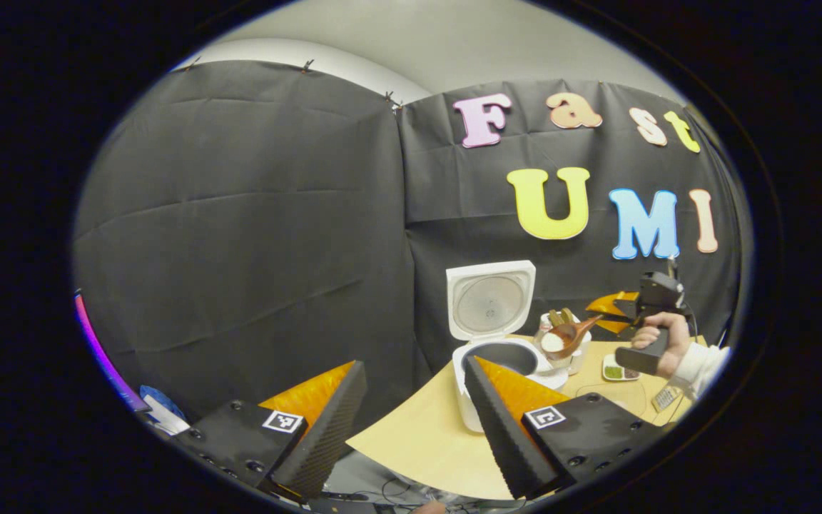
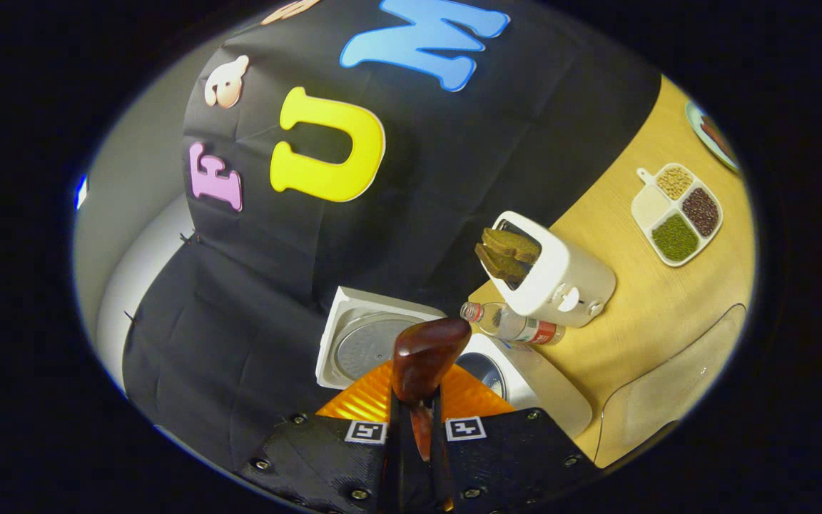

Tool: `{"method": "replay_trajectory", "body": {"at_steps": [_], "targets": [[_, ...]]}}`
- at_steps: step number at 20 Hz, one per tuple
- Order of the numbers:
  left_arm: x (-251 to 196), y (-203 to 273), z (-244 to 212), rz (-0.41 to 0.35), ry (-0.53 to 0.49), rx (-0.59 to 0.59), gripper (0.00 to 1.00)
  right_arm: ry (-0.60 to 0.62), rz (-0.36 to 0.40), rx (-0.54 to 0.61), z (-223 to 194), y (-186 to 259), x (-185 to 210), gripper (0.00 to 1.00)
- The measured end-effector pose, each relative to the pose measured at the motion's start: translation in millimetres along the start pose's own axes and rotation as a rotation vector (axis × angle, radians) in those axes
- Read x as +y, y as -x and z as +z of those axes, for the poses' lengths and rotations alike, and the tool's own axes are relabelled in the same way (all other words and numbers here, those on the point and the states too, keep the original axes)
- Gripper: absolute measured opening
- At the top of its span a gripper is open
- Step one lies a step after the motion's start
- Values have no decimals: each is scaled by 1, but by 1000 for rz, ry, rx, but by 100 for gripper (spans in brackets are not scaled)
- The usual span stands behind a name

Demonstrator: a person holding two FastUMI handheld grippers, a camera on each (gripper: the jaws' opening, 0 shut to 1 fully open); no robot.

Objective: Close the left gripper, press the button to open the rice cooker; take a wooden spoon from the chopstick holder with the right hand, scoop a spoonful of rice and pour it into the rice cooker, then put the wooden spoon back into the chopstick holder.

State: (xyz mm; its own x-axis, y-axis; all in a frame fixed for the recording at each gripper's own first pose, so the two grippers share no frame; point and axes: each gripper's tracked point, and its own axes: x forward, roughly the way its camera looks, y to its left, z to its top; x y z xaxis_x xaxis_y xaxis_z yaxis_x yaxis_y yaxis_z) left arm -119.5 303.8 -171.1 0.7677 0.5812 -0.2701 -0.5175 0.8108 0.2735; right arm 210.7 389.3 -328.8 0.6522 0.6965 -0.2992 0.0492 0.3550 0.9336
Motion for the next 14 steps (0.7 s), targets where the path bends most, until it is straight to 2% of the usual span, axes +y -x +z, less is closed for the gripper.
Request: {"method": "replay_trajectory", "body": {"at_steps": [1, 6, 9, 10, 14], "targets": [[4, 1, 1, 8, -3, -2, 100, 55, -10, 9, -8, -16, 2, 15], [21, 14, -5, 56, -11, 8, 97, 319, -77, 79, -54, -70, -6, 16], [33, 19, -16, 84, -5, 30, 96, 447, -99, 94, -70, -83, -14, 16], [36, 21, -20, 93, 0, 40, 94, 500, -109, 97, -73, -85, -16, 16], [49, 27, -24, 122, 10, 52, 97, 712, -117, 94, -68, -84, -14, 15]]}}
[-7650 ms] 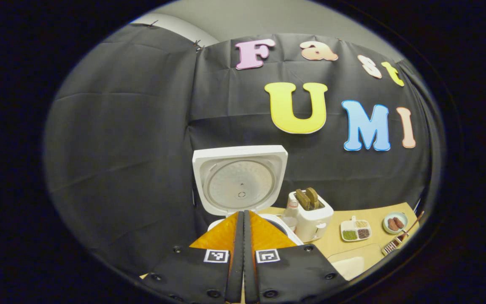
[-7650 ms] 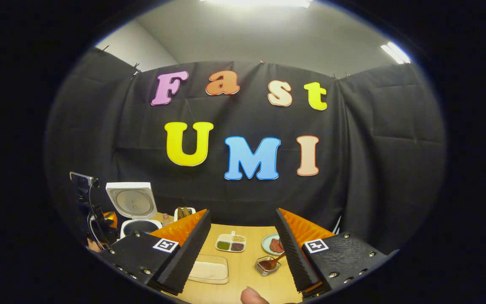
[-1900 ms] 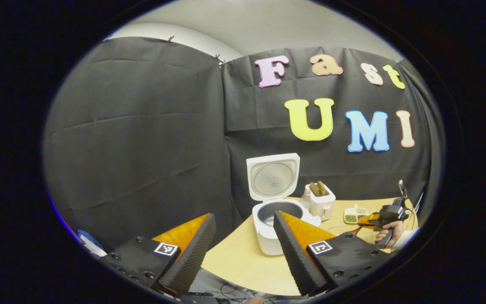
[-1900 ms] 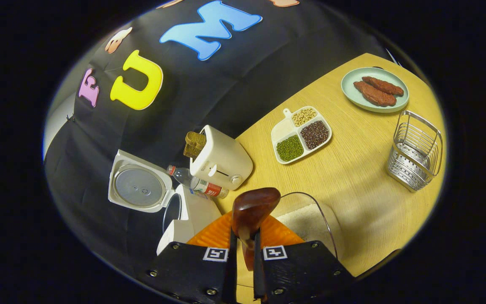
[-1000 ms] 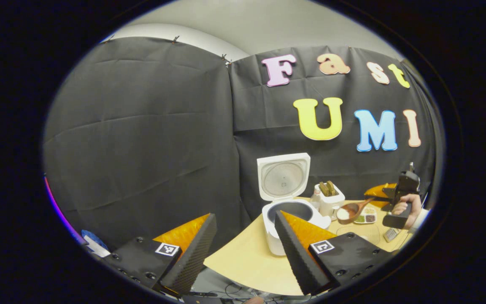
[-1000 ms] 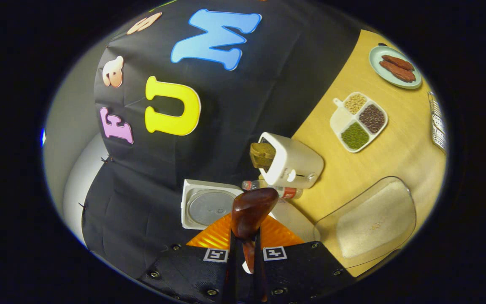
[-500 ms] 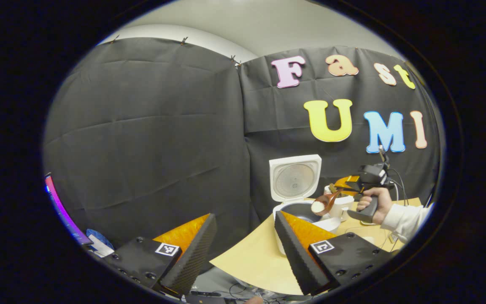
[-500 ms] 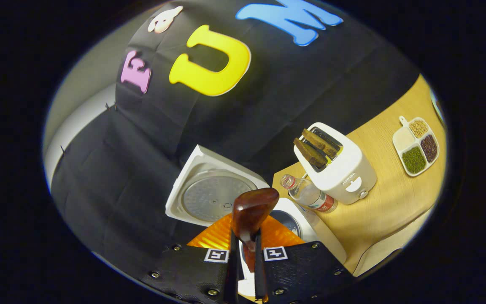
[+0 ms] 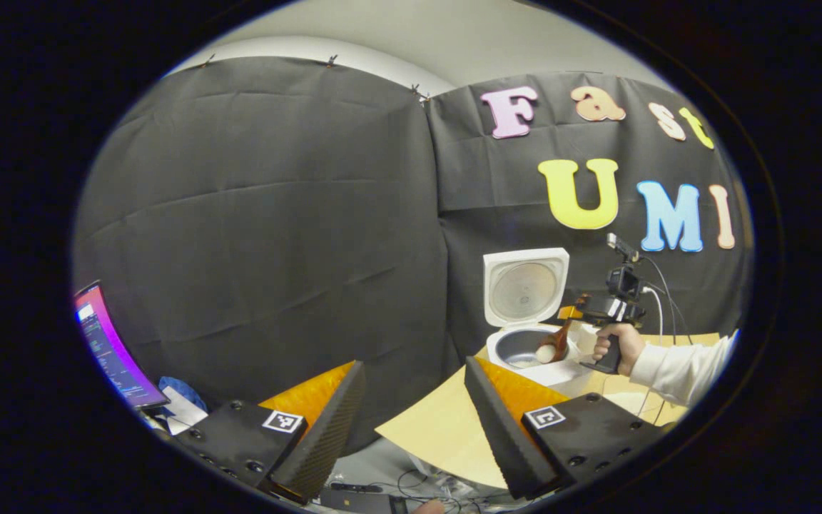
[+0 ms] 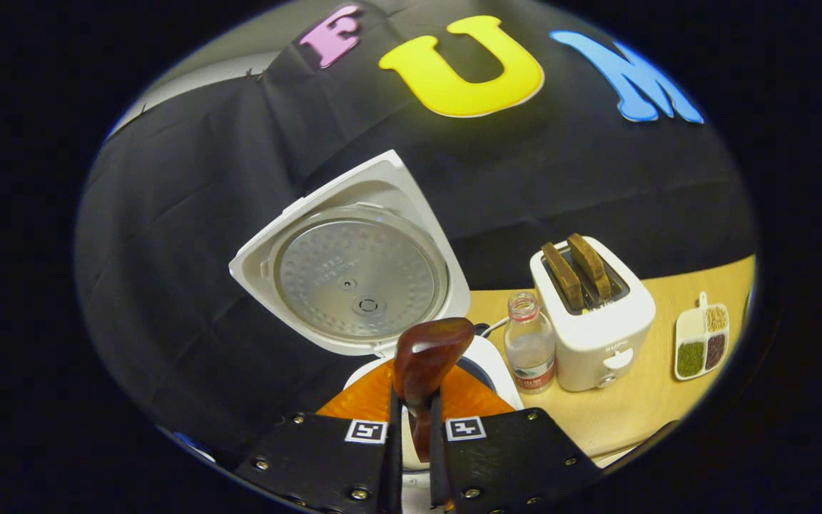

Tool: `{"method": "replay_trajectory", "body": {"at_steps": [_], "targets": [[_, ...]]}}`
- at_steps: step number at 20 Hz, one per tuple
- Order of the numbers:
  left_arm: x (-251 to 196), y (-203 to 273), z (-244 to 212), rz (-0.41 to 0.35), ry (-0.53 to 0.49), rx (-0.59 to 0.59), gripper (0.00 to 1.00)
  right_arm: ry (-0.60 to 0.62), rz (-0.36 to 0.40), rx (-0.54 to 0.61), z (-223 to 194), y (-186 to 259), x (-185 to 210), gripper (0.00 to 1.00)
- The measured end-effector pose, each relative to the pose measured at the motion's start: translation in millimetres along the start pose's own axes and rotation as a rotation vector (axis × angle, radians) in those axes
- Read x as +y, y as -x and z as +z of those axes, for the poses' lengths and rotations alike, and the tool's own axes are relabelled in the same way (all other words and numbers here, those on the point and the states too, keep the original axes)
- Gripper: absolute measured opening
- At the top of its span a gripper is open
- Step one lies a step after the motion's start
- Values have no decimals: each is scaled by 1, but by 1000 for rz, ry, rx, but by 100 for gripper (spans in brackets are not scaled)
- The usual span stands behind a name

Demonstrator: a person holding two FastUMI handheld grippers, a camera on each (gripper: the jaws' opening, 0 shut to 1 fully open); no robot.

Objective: Close the left gripper, press the button to open the rice cooker; take a wooden spoon from the chopstick holder with the right hand, scoop a spoonful of rice and pour it into the rice cooker, then put the wooden spoon back into the chopstick holder.

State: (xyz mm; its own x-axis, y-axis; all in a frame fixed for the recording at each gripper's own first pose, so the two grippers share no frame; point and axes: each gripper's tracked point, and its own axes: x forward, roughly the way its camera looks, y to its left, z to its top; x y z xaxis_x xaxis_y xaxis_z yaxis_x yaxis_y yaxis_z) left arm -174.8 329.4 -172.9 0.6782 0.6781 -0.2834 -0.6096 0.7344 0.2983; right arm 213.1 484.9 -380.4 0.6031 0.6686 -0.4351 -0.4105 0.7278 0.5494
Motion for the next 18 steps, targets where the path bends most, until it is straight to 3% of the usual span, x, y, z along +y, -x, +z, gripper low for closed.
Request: {"method": "replay_trajectory", "body": {"at_steps": [7, 13, 14, 17, 18], "targets": [[14, 1, -6, 24, 27, 12, 97, 368, 7, 19, 3, 2, 0, 16], [18, 3, -9, 44, 36, 18, 100, 852, 37, -8, 13, 1, 2, 16], [19, 3, -9, 49, 39, 17, 94, 938, 43, -13, 15, 1, 2, 16], [20, 4, -8, 62, 47, 16, 100, 1135, 39, -33, 19, 0, 0, 15], [21, 4, -10, 66, 50, 15, 94, 1183, 28, -40, 22, 2, -1, 15]]}}
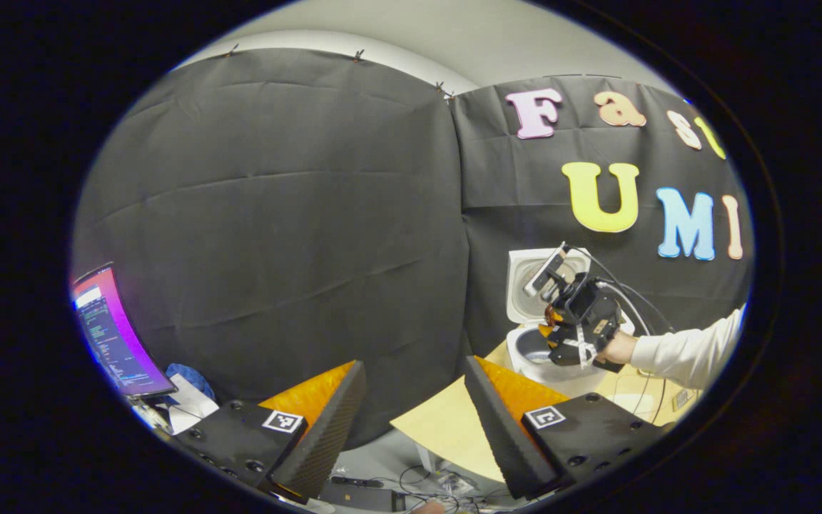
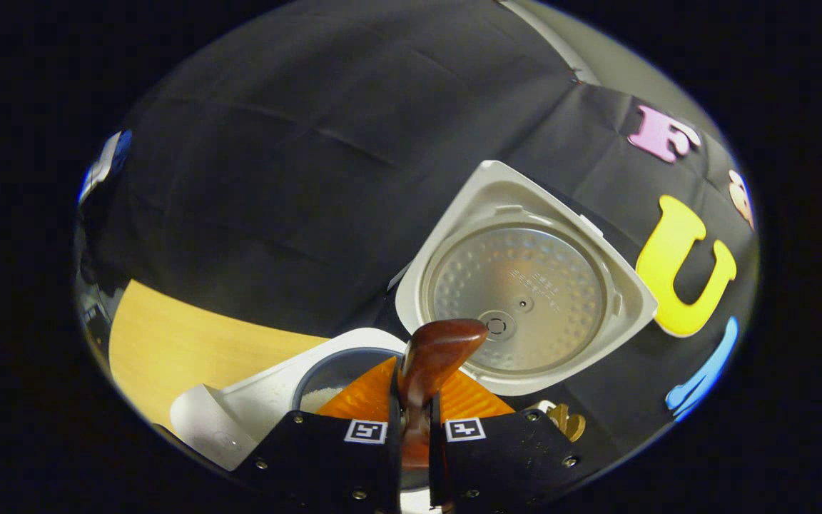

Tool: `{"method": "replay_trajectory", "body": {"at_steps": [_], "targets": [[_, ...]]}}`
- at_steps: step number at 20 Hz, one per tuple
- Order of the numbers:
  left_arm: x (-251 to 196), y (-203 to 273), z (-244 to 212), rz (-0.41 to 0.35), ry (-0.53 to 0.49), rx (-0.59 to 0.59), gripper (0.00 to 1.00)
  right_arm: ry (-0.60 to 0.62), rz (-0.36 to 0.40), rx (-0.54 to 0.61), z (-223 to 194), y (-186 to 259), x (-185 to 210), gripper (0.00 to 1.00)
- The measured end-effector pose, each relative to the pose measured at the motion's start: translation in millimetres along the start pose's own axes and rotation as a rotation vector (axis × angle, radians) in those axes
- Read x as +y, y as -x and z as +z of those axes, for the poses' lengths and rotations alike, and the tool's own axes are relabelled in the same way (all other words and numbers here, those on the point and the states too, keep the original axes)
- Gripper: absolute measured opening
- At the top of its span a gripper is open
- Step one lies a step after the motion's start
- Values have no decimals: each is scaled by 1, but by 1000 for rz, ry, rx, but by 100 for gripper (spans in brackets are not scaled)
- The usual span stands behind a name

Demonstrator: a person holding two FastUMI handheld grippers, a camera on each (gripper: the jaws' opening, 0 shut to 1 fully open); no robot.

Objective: Close the left gripper, press the button to open the rice cooker; take a wooden spoon from the chopstick holder with the right hand, scoop a spoonful of rice and pour it into the rice cooker, then put the wooden spoon back into the chopstick holder.

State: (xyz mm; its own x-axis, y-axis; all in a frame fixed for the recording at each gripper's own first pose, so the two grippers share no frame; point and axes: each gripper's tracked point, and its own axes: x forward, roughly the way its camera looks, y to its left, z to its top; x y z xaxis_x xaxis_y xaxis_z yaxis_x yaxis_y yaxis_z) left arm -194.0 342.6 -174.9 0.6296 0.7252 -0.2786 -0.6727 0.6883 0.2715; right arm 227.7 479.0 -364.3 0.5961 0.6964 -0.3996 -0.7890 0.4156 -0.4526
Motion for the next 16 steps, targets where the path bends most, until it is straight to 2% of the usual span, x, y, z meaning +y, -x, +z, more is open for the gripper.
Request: {"method": "replay_trajectory", "body": {"at_steps": [2, 4, 5, 8, 10, 11, 13, 16], "targets": [[0, 1, 2, 10, 6, -3, 97, 73, -29, -11, 8, 4, -6, 16], [1, 2, 0, 15, 16, -5, 94, 44, -59, -27, 12, 9, -10, 16], [1, 2, 1, 16, 21, -7, 96, 14, -63, -26, 14, 13, -11, 16], [0, 2, 7, 6, 20, -37, 97, -149, -70, -15, 20, 35, -32, 16], [-1, 1, 6, -13, 19, -63, 94, -241, -97, -12, 23, 62, -54, 16], [-2, 1, 8, -27, 27, -75, 99, -291, -101, -13, 26, 78, -62, 16], [-7, 4, 11, -68, 56, -98, 100, -417, -104, -12, 27, 109, -77, 16], [-13, 7, 12, -153, 99, -119, 100, -573, -159, 6, 14, 162, -110, 16]]}}
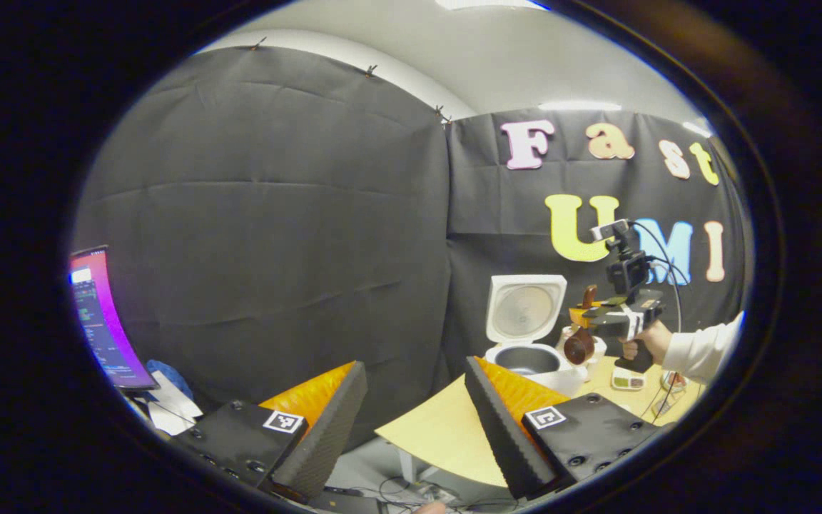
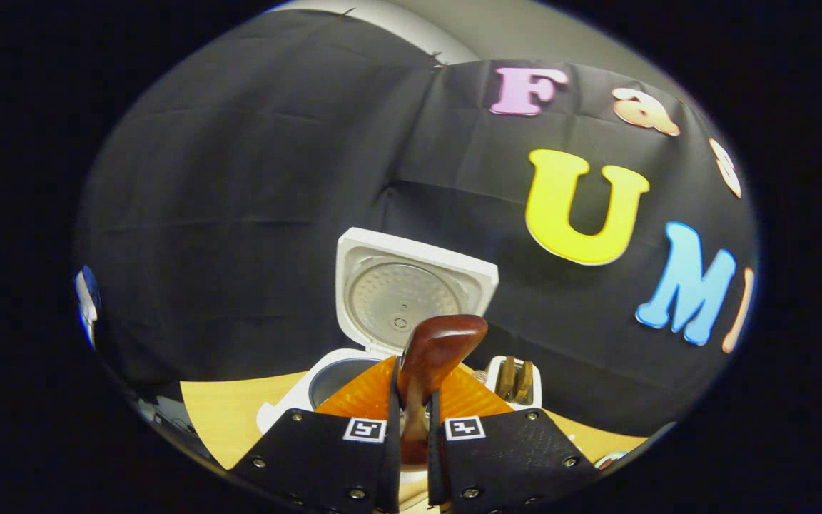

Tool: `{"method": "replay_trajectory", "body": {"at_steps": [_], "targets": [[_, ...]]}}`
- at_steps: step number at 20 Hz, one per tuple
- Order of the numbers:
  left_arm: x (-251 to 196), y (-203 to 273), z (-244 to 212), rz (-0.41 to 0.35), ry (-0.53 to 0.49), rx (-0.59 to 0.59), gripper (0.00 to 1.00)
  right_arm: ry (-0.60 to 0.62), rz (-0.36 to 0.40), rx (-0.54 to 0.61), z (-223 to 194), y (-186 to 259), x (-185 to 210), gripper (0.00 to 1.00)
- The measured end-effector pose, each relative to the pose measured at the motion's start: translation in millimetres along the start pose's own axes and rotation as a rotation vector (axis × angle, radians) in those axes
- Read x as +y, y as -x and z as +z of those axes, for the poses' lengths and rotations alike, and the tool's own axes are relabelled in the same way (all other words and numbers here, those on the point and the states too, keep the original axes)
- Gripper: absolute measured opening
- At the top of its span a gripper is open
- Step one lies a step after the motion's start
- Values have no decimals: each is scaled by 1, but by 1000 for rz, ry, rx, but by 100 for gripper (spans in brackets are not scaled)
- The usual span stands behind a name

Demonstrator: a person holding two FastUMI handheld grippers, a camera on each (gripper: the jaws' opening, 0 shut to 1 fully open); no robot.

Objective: Close the left gripper, press the button to open the rice cooker; take a wooden spoon from the chopstick holder with the right hand, scoop a spoonful of rice and pour it into the rice cooker, then put the wooden spoon back into the chopstick holder.

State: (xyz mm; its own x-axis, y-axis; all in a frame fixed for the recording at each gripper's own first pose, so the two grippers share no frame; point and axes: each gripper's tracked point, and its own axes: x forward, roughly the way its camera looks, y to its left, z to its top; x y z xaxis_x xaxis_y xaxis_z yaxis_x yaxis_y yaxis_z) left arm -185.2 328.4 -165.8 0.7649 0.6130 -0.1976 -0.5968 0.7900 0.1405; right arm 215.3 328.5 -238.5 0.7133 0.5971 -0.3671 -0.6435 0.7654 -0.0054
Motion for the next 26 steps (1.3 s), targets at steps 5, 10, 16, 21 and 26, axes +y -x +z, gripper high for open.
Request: {"method": "replay_trajectory", "body": {"at_steps": [5, 10, 16, 21, 26], "targets": [[-22, 0, -16, -167, 92, 3, 94, -264, -94, 35, -11, 83, -76, 16], [-18, 10, -20, -199, 152, -11, 92, -405, -185, 33, -32, 166, -145, 16], [-51, 18, -25, -194, 106, -14, 92, -579, -276, 66, -101, 223, -233, 16], [-105, 40, -16, -143, 62, 15, 92, -674, -307, 122, -179, 231, -307, 16], [-162, 69, -32, -103, 29, 79, 94, -697, -307, 208, -265, 211, -350, 16]]}}
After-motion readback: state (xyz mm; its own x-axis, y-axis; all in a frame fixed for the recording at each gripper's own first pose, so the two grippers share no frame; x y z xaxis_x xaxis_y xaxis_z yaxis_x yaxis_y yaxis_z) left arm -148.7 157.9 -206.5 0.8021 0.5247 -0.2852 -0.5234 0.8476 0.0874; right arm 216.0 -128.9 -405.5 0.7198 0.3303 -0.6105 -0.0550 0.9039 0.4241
